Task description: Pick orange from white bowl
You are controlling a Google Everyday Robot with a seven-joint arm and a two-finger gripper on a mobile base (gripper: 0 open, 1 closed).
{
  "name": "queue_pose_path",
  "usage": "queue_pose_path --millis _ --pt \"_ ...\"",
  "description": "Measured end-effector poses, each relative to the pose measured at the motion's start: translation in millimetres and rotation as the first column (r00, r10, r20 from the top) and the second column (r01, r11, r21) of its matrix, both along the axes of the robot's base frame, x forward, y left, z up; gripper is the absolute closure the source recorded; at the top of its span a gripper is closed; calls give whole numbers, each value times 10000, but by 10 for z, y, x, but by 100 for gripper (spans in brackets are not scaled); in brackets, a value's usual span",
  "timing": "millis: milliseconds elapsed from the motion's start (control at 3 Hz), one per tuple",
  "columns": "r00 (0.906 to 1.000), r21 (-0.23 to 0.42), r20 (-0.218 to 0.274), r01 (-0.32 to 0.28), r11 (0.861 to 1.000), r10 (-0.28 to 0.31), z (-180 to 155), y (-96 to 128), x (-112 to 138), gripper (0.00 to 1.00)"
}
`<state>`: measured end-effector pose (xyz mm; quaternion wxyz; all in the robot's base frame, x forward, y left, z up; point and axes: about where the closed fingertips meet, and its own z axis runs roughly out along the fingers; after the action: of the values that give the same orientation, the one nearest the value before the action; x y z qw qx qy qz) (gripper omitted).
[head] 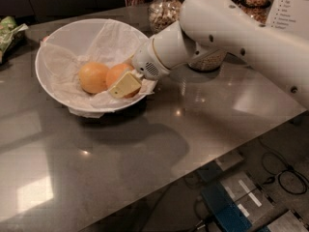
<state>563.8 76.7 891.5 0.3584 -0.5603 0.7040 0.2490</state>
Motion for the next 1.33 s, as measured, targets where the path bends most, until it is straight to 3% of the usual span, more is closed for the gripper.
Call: queue_pose_path --millis 667,1000,1333 --pt "9988 -99 311 -383 9992 386 130 26 13 100" --pt "9935 -306 751 -839 9960 860 465 47 90 100" --pt "9764 -606 1535 -1440 9877 1518 1054 49 213 100"
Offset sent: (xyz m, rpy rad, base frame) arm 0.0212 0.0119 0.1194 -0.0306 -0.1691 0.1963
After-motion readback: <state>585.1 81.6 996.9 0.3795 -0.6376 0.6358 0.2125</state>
